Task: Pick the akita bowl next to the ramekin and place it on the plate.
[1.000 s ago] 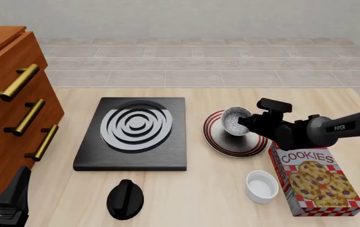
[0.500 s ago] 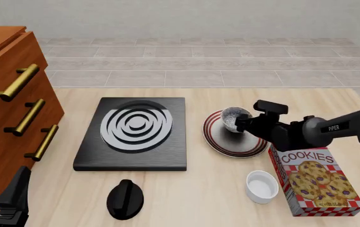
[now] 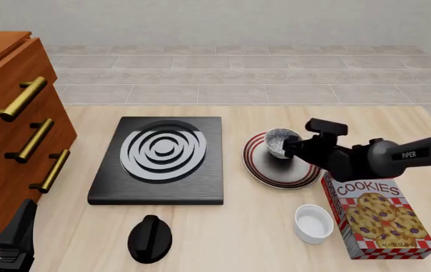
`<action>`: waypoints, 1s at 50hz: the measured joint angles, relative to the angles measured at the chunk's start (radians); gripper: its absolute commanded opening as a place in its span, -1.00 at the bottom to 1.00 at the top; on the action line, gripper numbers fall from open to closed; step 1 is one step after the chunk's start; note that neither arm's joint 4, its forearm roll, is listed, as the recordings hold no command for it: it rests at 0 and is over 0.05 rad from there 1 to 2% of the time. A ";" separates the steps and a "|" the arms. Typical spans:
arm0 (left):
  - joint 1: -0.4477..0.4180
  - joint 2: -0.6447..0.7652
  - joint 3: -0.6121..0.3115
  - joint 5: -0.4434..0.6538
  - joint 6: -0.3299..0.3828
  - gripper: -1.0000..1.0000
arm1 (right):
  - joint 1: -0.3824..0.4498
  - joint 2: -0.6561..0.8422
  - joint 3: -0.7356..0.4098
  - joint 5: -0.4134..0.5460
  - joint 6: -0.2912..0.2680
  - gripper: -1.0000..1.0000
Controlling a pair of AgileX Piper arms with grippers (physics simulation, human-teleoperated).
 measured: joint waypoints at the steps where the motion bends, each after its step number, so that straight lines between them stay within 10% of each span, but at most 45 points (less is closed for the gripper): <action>1: 0.000 0.000 0.000 0.000 0.000 1.00 | 0.000 -0.003 0.002 0.001 0.000 1.00; 50: 0.000 0.000 0.000 0.000 0.000 1.00 | 0.014 -0.161 0.093 0.036 -0.009 1.00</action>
